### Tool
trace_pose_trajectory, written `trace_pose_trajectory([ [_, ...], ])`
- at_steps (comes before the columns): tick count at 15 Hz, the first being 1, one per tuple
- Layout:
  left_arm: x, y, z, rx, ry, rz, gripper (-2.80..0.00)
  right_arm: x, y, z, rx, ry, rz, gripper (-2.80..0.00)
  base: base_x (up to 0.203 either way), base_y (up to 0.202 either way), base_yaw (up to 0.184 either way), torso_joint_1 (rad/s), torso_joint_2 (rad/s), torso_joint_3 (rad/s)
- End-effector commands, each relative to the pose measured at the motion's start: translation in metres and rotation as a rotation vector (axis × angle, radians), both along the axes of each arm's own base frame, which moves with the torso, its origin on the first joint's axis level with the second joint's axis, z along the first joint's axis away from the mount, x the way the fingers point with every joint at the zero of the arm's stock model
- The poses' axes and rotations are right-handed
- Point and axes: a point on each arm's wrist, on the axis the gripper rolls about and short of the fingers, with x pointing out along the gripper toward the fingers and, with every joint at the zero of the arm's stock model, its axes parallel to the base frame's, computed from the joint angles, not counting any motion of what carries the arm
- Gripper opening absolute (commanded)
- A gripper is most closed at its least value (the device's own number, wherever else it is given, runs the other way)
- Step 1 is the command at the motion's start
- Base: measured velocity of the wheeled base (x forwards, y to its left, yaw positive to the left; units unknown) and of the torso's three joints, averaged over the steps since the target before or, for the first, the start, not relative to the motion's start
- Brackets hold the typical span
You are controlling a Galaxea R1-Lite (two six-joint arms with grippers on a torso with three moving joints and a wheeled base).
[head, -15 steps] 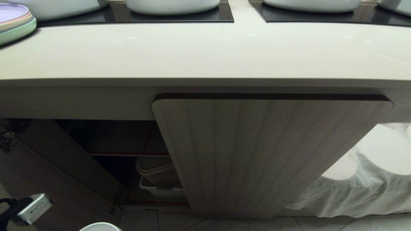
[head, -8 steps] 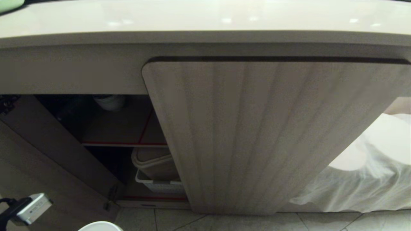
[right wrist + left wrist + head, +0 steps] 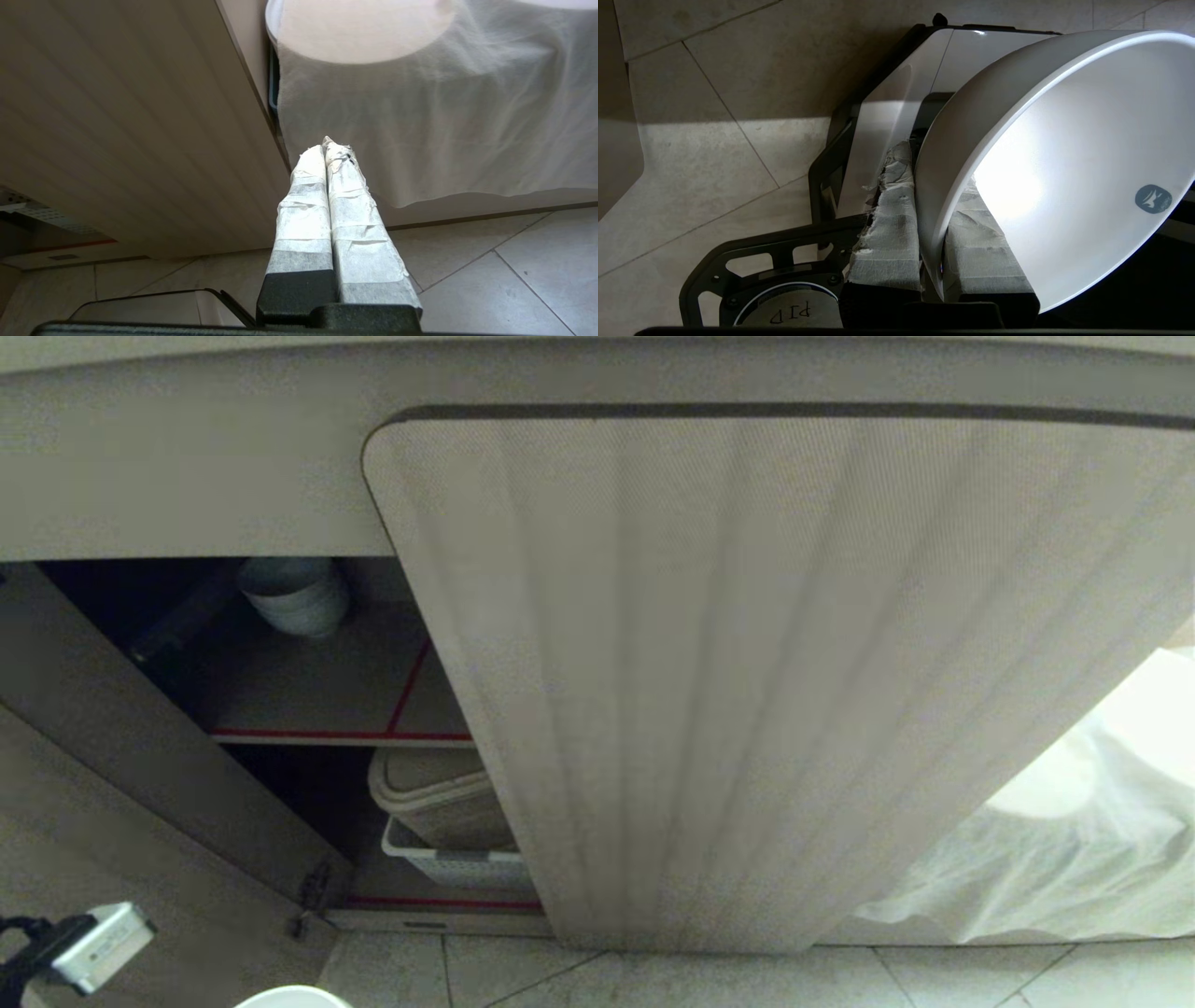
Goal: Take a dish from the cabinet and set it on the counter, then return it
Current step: Put it back into the cabinet
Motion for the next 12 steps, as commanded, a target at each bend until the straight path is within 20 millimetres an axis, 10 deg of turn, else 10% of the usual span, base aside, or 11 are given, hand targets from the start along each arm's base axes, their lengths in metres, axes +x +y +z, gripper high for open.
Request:
trace_pose_trajectory([
  [1, -0.0001, -0.0001, 0.0, -0.002, 0.003, 0.001, -2.8, 0.0001, 0.0, 0.0, 0.001, 0.001, 0.001, -2.8, 0.0, 0.0, 0.0, 0.002, 0.03, 0.041],
  [12, 0.0003, 0.0, 0.0018, -0.001, -0.005, 0.01, -2.8, 0.0, 0.0, 0.0001, -0.002, -0.001, -0.001, -2.8, 0.0, 0.0, 0.0, 0.001, 0.0, 0.02],
])
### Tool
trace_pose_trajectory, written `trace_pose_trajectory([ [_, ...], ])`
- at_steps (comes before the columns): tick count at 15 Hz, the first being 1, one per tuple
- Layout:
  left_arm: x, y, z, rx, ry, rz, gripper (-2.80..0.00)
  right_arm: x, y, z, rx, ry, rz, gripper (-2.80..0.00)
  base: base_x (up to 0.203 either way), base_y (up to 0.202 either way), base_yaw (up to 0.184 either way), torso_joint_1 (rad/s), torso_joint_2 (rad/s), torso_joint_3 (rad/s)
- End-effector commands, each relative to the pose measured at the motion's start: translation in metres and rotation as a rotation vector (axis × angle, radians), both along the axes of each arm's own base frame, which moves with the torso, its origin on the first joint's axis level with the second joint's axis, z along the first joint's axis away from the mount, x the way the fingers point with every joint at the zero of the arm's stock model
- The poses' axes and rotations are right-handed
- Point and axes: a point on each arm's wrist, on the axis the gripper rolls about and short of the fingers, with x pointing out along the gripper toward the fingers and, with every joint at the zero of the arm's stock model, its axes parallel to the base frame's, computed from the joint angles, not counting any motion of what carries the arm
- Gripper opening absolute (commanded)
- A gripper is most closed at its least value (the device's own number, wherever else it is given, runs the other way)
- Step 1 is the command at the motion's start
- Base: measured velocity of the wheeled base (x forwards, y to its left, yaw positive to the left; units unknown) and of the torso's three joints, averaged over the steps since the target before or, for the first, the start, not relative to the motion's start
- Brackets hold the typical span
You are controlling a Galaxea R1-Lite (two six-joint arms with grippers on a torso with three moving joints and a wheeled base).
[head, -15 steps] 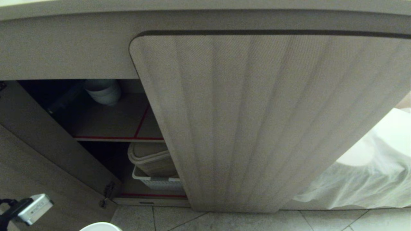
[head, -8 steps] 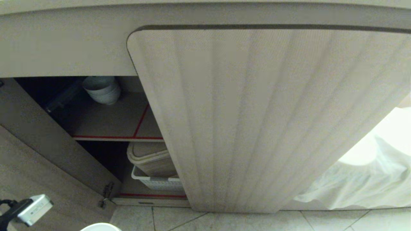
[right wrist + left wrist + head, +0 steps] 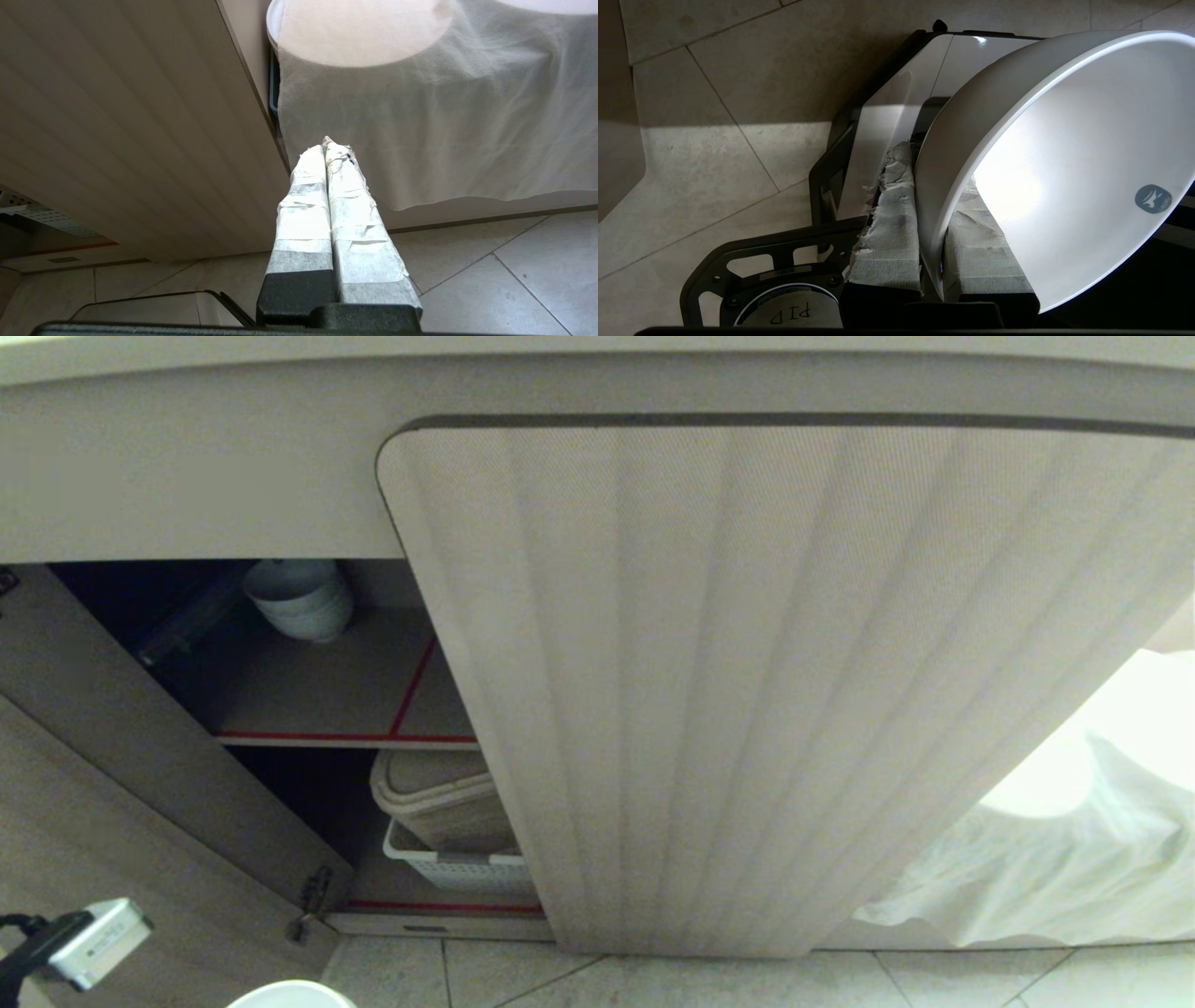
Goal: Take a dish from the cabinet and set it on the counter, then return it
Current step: Put it back into the cabinet
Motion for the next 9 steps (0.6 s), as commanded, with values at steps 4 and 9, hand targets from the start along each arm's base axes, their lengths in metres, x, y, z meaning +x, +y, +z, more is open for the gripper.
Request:
trace_pose_trajectory([
  [4, 0.001, 0.0, 0.005, -0.008, -0.021, 0.005, -2.8, 0.0, 0.0, 0.0, 0.0, -0.001, -0.001, -2.8, 0.0, 0.0, 0.0, 0.0, 0.0, 0.0],
  [9, 0.005, 0.001, 0.015, -0.045, -0.043, 0.066, -2.8, 0.0, 0.0, 0.0, 0.0, -0.001, -0.001, -2.8, 0.0, 0.0, 0.0, 0.0, 0.0, 0.0],
])
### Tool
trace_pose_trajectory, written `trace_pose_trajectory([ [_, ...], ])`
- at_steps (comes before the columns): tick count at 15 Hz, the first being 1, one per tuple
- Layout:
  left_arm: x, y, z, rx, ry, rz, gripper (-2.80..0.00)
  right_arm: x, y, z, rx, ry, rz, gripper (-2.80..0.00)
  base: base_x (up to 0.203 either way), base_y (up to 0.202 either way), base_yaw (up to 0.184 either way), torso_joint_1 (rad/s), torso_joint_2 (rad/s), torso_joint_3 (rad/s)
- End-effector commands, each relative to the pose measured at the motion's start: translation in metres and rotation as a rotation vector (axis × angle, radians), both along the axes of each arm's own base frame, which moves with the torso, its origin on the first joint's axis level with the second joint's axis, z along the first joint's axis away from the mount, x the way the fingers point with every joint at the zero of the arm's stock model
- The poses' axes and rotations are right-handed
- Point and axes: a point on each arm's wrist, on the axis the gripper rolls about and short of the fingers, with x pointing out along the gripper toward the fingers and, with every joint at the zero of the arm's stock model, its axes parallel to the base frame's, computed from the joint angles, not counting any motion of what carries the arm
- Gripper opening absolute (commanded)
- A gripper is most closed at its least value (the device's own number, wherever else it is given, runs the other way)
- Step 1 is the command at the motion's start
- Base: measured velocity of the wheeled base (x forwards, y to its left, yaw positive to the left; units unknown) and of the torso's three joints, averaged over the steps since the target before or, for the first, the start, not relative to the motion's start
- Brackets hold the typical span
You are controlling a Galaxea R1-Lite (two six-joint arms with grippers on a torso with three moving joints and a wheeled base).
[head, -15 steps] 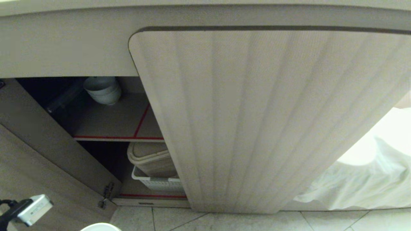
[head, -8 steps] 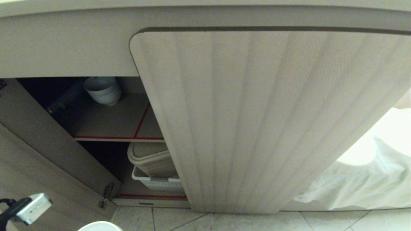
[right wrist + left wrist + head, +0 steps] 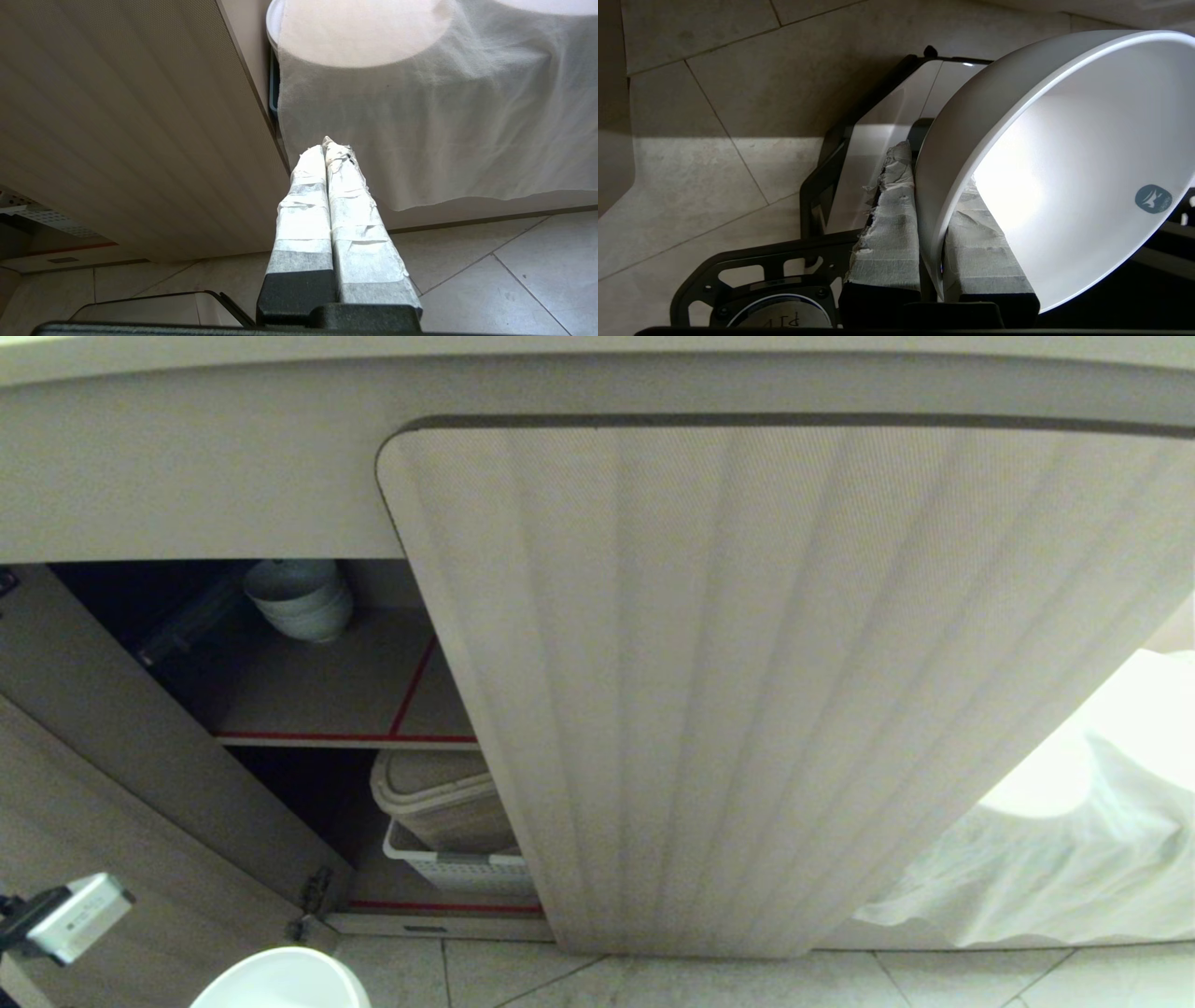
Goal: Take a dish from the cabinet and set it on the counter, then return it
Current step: Put it back into the cabinet
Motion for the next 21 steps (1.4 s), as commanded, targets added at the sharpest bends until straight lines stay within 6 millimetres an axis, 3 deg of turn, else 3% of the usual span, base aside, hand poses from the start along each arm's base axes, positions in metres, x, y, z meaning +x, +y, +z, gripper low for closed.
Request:
trace_pose_trajectory([
  [1, 0.002, 0.0, 0.006, -0.027, -0.008, 0.033, -2.8, 0.0, 0.0, 0.0, 0.001, 0.0, -0.001, -2.8, 0.0, 0.0, 0.0, 0.0, 0.0, 0.0],
  [6, 0.019, -0.001, 0.017, -0.072, 0.022, 0.112, -2.8, 0.0, 0.0, 0.0, 0.001, 0.0, 0.001, -2.8, 0.0, 0.0, 0.0, 0.0, 0.0, 0.0],
  [10, 0.052, -0.003, 0.027, -0.061, 0.042, 0.232, -2.8, 0.0, 0.0, 0.0, 0.001, 0.0, -0.001, -2.8, 0.0, 0.0, 0.0, 0.0, 0.0, 0.0],
  [14, 0.086, -0.005, 0.025, -0.101, 0.019, 0.426, -2.8, 0.0, 0.0, 0.0, -0.001, 0.0, -0.001, -2.8, 0.0, 0.0, 0.0, 0.0, 0.0, 0.0],
  [21, 0.101, -0.006, 0.02, -0.206, 0.018, 0.557, -2.8, 0.0, 0.0, 0.0, -0.001, 0.0, -0.001, -2.8, 0.0, 0.0, 0.0, 0.0, 0.0, 0.0],
])
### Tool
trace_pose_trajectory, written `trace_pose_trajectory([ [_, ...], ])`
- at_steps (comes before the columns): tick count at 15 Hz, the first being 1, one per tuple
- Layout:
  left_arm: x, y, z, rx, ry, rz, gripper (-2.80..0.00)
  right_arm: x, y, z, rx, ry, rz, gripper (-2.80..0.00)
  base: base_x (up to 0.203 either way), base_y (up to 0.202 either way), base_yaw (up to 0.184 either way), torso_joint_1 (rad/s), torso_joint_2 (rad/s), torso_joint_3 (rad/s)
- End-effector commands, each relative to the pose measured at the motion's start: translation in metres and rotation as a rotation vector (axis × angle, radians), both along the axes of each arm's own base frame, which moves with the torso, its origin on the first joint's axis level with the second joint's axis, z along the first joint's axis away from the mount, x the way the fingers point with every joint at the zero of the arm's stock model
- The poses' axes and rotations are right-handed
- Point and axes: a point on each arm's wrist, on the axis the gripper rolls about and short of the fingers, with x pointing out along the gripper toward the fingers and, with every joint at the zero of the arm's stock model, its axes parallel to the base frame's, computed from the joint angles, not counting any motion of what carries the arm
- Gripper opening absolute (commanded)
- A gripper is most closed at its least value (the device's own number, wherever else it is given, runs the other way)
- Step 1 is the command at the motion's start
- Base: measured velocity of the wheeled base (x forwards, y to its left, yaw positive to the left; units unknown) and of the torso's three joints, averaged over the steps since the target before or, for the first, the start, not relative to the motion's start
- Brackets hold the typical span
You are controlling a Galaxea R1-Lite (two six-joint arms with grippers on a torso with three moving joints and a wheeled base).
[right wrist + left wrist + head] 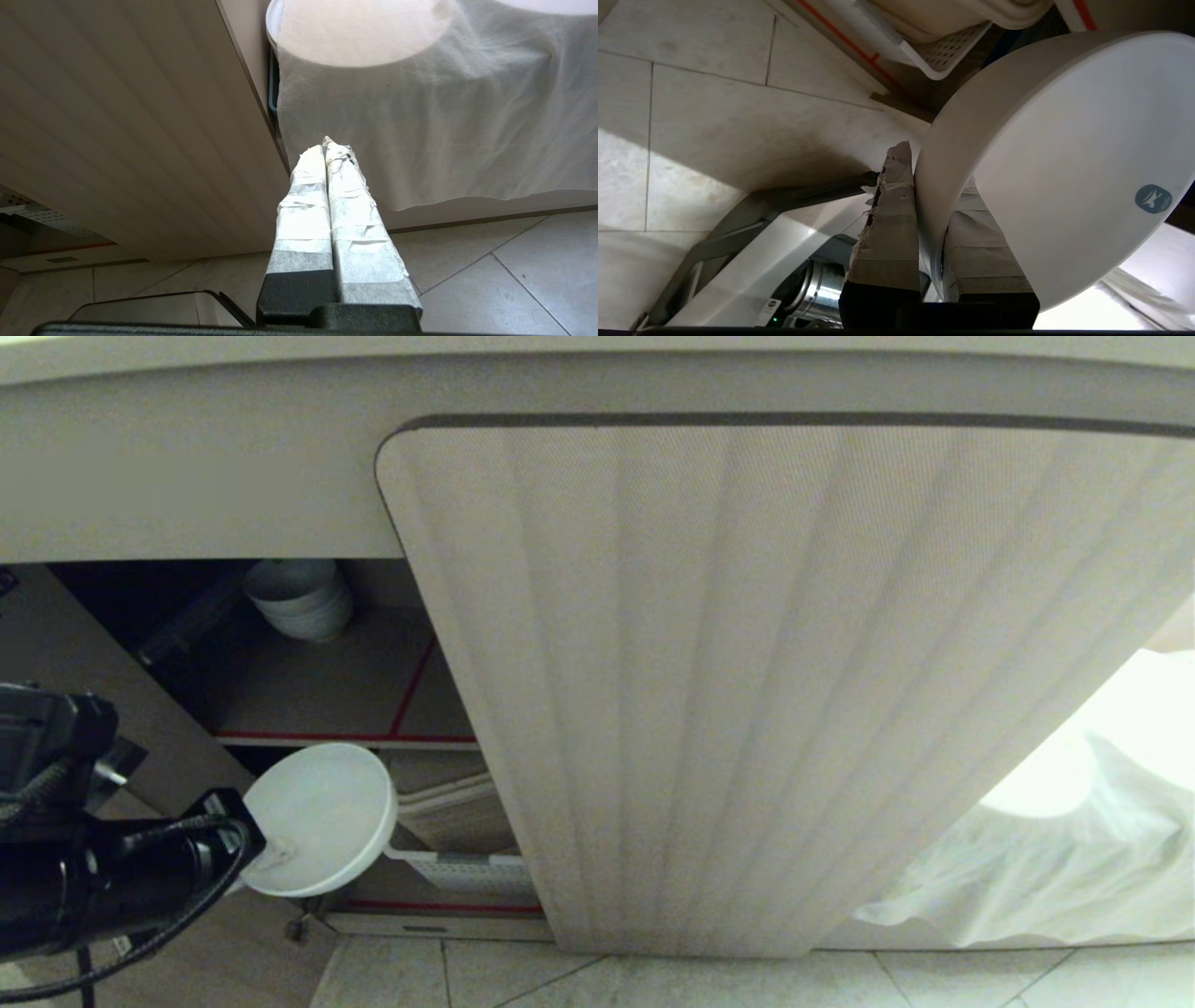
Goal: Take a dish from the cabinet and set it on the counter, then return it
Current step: Put it back into the cabinet
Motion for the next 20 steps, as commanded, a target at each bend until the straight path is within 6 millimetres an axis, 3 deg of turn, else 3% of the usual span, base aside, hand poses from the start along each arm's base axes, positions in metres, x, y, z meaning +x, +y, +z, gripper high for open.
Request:
trace_pose_trajectory([
  [1, 0.009, 0.001, -0.008, -0.005, 0.046, 0.026, -2.8, 0.0, 0.0, 0.0, 0.001, -0.001, -0.001, -2.8, 0.0, 0.0, 0.0, 0.0, 0.0, 0.0],
  [10, 0.055, -0.004, -0.022, -0.105, -0.022, 0.141, -2.8, 0.0, 0.0, 0.0, 0.001, -0.001, -0.001, -2.8, 0.0, 0.0, 0.0, 0.0, 0.0, 0.0],
  [20, 0.088, -0.007, -0.021, -0.179, -0.015, 0.214, -2.8, 0.0, 0.0, 0.0, 0.001, -0.001, -0.001, -2.8, 0.0, 0.0, 0.0, 0.0, 0.0, 0.0],
])
